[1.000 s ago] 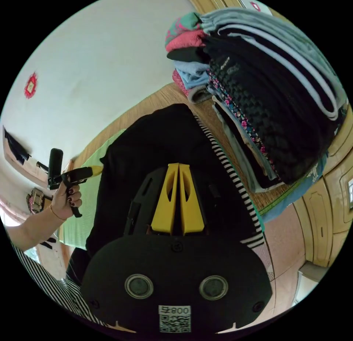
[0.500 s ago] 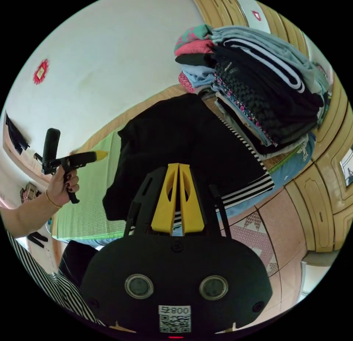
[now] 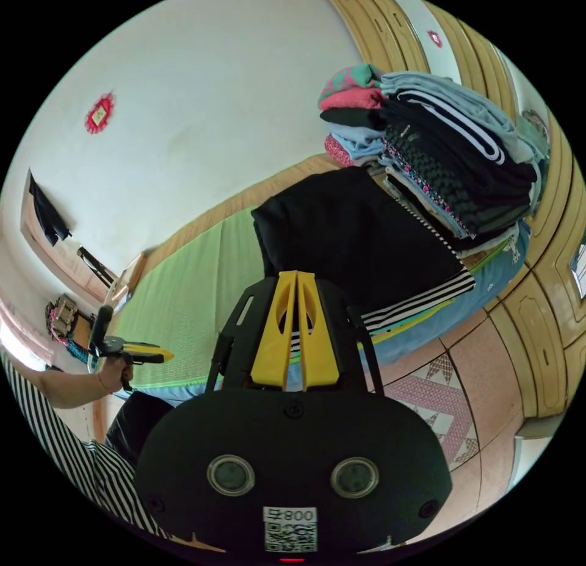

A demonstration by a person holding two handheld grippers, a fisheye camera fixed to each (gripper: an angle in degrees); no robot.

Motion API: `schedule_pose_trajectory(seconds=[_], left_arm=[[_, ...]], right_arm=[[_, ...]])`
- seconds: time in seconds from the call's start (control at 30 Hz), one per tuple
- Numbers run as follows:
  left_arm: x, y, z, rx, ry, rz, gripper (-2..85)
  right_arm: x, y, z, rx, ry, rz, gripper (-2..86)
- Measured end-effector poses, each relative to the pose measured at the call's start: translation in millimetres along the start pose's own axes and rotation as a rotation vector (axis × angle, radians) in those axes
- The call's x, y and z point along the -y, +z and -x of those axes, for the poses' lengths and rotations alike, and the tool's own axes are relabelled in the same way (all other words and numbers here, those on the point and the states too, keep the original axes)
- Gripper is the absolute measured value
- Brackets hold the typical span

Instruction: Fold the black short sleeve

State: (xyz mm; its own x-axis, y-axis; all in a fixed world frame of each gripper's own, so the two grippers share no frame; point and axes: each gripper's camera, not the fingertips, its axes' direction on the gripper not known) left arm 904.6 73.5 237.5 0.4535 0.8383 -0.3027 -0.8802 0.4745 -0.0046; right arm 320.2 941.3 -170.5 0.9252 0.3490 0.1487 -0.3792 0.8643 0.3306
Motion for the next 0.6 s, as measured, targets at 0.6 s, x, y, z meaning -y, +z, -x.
schedule_pose_trajectory(seconds=[0.6], left_arm=[[-66.0, 150.9, 108.4, -0.082, 0.107, 0.008, 0.1]], right_arm=[[-153.9, -470.6, 303.5, -0.426, -0.378, -0.453, -0.1]])
